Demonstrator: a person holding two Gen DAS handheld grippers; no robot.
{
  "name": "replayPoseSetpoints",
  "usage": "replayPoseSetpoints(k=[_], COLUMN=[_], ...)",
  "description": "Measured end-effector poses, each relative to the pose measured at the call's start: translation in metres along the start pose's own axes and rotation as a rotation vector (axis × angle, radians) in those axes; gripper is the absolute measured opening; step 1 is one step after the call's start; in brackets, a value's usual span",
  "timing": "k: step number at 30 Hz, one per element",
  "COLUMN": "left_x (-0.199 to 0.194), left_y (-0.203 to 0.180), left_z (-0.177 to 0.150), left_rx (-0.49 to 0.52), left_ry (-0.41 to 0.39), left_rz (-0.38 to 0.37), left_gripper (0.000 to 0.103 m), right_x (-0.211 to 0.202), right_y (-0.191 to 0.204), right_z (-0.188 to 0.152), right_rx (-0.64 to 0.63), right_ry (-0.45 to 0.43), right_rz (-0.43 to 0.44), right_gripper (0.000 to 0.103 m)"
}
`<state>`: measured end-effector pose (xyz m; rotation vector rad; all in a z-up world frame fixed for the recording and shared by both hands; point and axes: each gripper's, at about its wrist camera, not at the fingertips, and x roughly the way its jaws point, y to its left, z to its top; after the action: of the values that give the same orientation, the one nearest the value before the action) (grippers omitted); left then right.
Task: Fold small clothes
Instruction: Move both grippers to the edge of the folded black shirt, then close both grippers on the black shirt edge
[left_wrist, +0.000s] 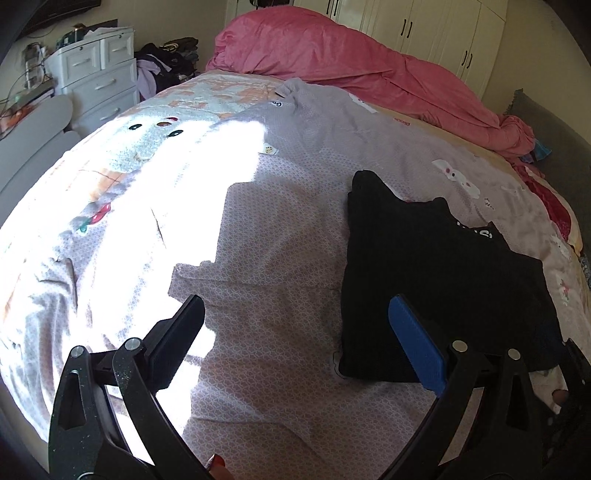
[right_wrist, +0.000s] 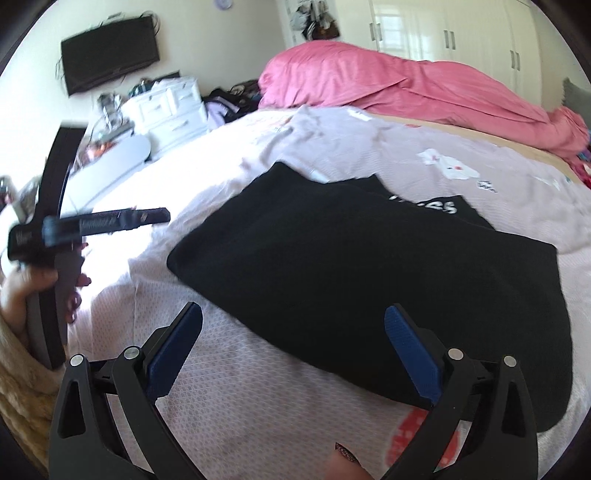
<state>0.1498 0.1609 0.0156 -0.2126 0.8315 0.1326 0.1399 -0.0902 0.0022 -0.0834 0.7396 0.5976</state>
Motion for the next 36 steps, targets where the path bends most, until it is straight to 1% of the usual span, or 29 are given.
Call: replayPoseSetpoints(k=[4,7,9,15,21,26,33,36], left_x=[0.009,0.010,0.014,0.039,0.065,0.076,0.092,0.099], left_y=[0.000,0.001,-0.001,-0.010,-0.023,-0.026,-0.026,-0.025], left_z=[0.009,0.017,0.022,0.045,0.058,0.063,0.069,0.073], left_rx=[-0.001,-0.039,-0.048,-0.039,-0.012,0.015,0.011,0.003], left_ry=[0.010,-0.020,-0.015,0.018,0.050,0.063,0.092,0.110], left_rz=[0.008,-0.013,-0.018,-0.007,0.003,0.023,0.024,0.015], left_gripper=[0.093,0.093,0.093,0.093,0.093,0.093,0.093,0.093], right_x=[0.014,0.022,0.027,0.041,0.062,0.085,0.109,0.118], right_y=[0.014,0.020,0.024,0.034,0.055,0.072,0.076,0.075], right_z=[-0.002,-0.001,-0.001,0.001,0.003,0.003,0.014,0.020], right_rx=[-0.036,-0.056,-0.065,-0.090,-0.212,-0.322,-0.384,-0.376], right_ry=[0.016,0.021,0.022,0.040,0.063,0.083,0.088,0.081], right_rz=[-0.007,-0.009,-0.024,-0.033,-0.123,-0.204,-0.248,-0.258], right_gripper=[0.098,0.098,0.098,0.098,0.098,0.099,0.099,0.099])
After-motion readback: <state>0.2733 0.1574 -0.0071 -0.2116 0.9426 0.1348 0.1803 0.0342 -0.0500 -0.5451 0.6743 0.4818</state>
